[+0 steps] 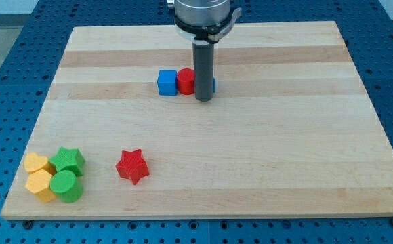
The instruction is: Move the red star below the blue triangle
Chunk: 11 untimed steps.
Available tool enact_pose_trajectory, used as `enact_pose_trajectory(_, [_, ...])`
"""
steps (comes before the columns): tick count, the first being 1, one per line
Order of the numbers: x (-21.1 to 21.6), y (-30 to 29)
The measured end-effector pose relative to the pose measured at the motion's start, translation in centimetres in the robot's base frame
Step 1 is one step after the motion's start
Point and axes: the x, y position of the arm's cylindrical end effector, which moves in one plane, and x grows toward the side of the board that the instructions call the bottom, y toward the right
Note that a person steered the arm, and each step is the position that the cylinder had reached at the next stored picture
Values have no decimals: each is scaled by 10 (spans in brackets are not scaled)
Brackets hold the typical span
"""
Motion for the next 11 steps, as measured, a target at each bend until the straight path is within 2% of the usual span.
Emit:
enact_pose_trajectory(1, [31,2])
enact_pose_trajectory(3, [130,22])
enact_pose_trajectory(4, [171,-14])
enact_pose_trajectory(5, [188,-76])
enact_pose_trajectory(6, [196,-130])
enact_pose_trajectory(7, [177,-134])
enact_pose_trajectory(8, [140,-122])
enact_pose_trajectory(9, [133,-121])
enact_pose_trajectory(10, [153,-134])
enact_pose_trajectory(11, [147,-119])
